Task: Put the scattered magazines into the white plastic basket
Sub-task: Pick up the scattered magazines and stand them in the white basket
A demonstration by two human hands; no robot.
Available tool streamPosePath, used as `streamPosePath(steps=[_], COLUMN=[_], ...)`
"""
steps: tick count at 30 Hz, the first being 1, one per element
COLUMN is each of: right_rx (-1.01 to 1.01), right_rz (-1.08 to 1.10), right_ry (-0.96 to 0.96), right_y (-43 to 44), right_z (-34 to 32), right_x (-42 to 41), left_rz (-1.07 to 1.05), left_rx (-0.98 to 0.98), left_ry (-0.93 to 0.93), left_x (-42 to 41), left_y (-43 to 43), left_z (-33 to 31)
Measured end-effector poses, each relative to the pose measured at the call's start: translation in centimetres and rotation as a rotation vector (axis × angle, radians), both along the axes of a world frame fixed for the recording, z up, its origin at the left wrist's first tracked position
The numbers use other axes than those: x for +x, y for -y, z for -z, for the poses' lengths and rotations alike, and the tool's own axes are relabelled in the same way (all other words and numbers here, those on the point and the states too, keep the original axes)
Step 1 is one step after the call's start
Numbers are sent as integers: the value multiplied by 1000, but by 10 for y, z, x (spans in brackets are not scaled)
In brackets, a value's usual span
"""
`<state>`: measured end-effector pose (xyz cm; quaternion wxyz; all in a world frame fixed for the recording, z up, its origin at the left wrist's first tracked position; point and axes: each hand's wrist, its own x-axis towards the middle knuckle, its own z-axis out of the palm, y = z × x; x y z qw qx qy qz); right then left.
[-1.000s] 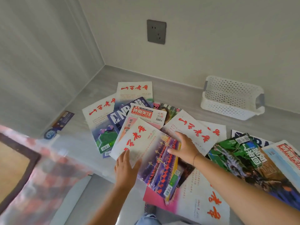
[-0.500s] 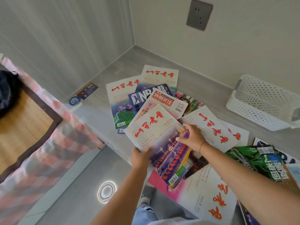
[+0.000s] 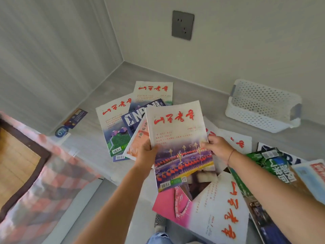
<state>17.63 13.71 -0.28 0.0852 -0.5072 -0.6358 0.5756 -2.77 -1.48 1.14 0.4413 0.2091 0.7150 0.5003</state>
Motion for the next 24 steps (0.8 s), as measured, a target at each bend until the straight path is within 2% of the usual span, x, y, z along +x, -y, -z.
streamPosePath(steps=[3, 5, 12, 17, 20, 24], right_rx=[97, 119, 277, 431, 482, 421], right_rz=[108, 210, 484, 634, 699, 774], right_ry=[-45, -90, -160, -137, -84, -78], right_y=[-21, -37, -111, -171, -199, -222], right_z=[-23, -38, -100, -138, -141, -121], right_x=[27, 46, 119, 158, 172, 179], left_rz=[244, 333, 371, 533, 534, 490], left_rx=[-75, -68, 119, 317, 371, 332], left_ry=[-185, -198, -366, -461, -449, -415], left_x=[-3, 0, 43, 86, 103, 120], left_y=[-41, -73, -215, -308, -349, -386], left_z=[-11, -22, -87, -135, -139, -117])
